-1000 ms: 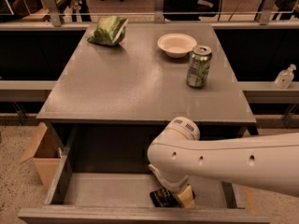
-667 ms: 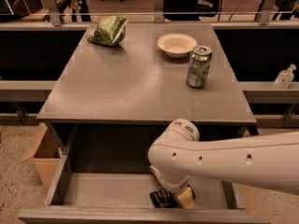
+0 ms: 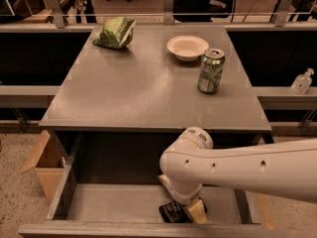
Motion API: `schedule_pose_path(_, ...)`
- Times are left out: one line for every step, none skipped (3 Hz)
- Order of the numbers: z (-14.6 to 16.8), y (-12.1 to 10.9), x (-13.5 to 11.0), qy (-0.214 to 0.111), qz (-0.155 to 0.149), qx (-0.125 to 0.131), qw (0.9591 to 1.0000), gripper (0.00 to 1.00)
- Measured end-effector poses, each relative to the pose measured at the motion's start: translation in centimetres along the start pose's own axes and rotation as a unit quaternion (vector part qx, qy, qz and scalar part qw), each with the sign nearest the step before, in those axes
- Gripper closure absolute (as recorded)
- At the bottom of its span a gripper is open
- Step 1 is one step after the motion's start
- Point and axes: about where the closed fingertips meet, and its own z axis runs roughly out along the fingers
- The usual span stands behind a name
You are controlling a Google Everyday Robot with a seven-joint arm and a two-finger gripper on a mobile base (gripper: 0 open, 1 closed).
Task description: Pick rxbar chocolate from top drawer and place on counter
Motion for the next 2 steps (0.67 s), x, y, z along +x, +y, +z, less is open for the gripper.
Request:
schedule_pose_path(-0.41, 0.01, 0.01, 0.000, 0.000, 0.000, 1.0000, 0.41)
schedule_pose_path(-1.24, 0.01, 0.04, 0.000, 0.000, 0.000, 1.0000, 0.64)
